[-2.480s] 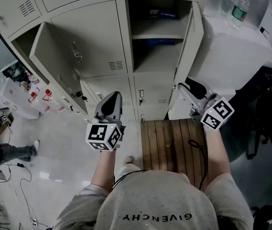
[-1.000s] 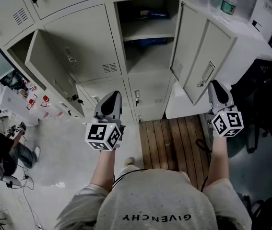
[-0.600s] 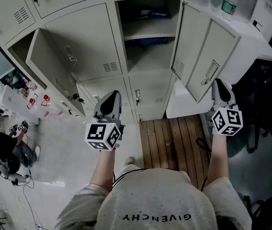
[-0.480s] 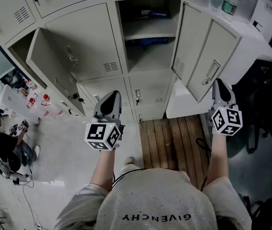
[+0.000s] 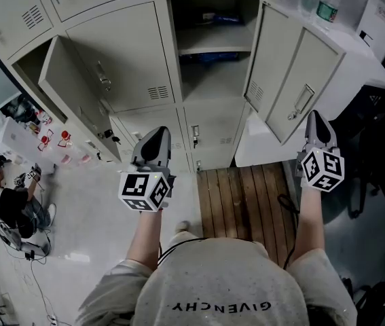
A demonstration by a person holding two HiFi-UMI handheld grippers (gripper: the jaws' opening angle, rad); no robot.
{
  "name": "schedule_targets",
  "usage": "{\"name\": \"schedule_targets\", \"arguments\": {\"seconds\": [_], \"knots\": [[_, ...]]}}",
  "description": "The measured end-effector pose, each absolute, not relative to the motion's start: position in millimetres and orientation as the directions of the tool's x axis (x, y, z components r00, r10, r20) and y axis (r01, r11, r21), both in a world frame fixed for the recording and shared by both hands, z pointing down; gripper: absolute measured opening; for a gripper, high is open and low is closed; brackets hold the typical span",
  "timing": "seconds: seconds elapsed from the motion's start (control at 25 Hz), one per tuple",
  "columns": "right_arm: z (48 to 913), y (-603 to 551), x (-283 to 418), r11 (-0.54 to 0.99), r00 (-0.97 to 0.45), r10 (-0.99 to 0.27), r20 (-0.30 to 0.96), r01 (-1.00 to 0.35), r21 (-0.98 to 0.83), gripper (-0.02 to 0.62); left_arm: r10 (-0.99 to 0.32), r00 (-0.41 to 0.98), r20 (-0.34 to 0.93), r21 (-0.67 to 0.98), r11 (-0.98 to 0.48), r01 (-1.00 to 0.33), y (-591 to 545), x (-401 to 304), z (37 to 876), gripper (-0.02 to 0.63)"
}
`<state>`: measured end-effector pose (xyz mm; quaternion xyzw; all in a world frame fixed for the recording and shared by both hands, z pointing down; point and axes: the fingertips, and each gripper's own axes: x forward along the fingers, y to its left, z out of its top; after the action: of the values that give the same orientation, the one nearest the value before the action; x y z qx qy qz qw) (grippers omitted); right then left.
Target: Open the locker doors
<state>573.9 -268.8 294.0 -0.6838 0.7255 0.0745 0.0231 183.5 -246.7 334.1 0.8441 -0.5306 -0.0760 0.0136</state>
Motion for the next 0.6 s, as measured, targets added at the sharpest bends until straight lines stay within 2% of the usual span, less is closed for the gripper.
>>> {"name": "schedule_targets", "arguments": {"seconds": [0.2,0.6], "knots": [[284,-253,543,0.104,-0.131,-0.975,-0.177,-0.982,0.157,0.000,-0.900,0.422,-0.113,0.107,-0.433,-0.895,-247,181,334,-0.002],[320,-245,484,0.272,-0.281,-0.953,-0.109,-0.958,0.090,0.000,-0.918,0.386,-0.092,0.093,-0.394,-0.914,-243,164,344,-0.002]]}}
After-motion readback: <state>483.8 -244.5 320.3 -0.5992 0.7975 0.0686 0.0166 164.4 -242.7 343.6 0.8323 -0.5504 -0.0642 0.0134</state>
